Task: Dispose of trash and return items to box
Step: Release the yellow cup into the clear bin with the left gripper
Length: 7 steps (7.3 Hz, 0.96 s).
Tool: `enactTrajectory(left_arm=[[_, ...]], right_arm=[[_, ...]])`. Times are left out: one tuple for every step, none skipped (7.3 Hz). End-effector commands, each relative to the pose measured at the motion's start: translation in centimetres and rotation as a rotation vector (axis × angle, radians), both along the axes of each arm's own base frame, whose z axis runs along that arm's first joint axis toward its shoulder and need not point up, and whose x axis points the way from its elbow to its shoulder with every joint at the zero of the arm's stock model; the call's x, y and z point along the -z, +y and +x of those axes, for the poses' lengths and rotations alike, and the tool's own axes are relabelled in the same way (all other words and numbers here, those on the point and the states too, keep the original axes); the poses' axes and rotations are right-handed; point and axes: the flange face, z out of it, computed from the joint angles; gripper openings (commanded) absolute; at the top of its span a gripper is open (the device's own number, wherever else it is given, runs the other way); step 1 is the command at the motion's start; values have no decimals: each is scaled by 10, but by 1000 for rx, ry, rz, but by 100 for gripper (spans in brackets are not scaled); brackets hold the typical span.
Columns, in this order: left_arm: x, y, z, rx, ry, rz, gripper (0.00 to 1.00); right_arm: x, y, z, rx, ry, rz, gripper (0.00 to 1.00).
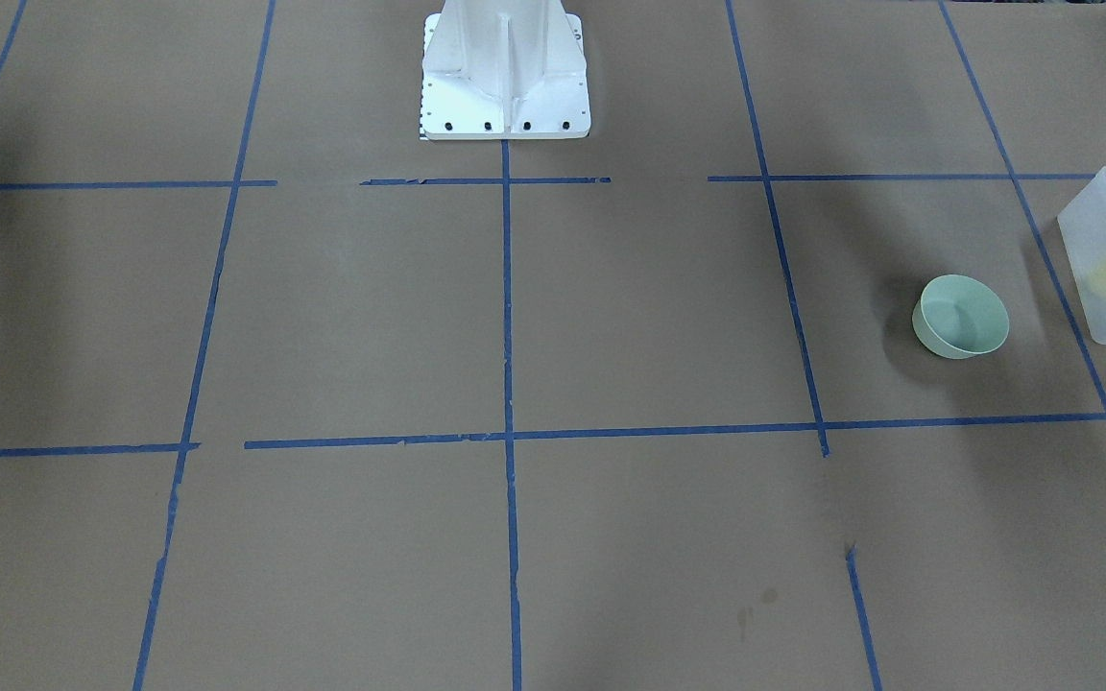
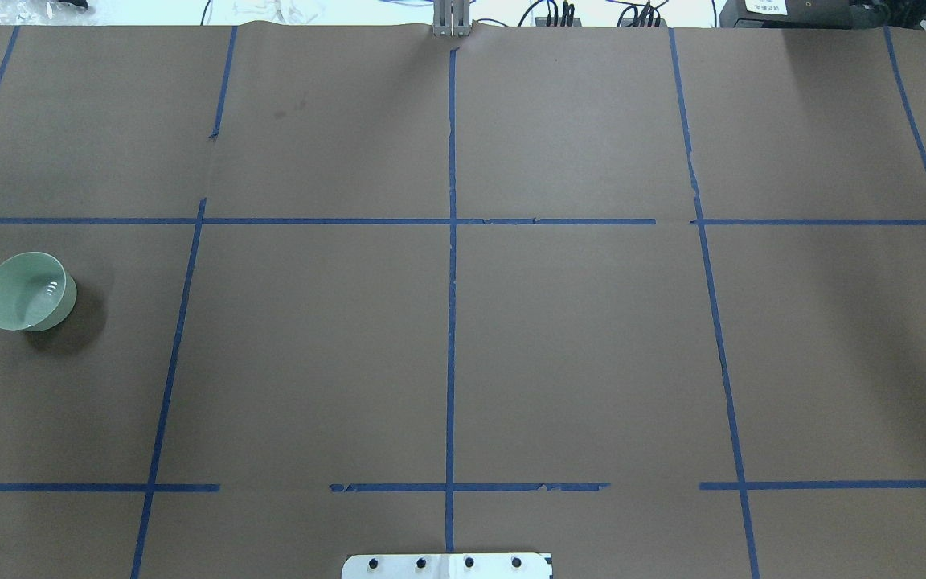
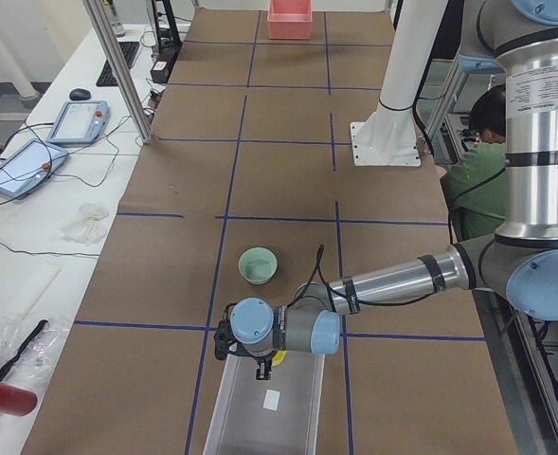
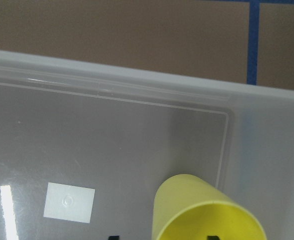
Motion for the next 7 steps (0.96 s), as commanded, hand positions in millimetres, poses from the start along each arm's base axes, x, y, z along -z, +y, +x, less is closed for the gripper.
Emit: enactTrajectory(left_arm=[[82,-19,-2,12,10,147,100],[122,-26,-17,46,13,227,100],[162,-27,-31,77,11,306,100],[178,-29,-30,139,27,270,100],[182,-31,-20,183,32,292,100],[176,-33,19,187,59,273,100],[176,-34,53,225,51,284,100]], right_arm=[[-18,-1,12,5,-1,-10,0],[-25,-3,13,5,-4,-22,0],[-35,-6,14,7,-5,-37,0],[-48,-7,24,21,-5,-38,0],[-63,-8,39,29,-8,-35,0],[-75,-6,48,22,-12,-47,0],[-86,-3,50,22,-16,-64,0]])
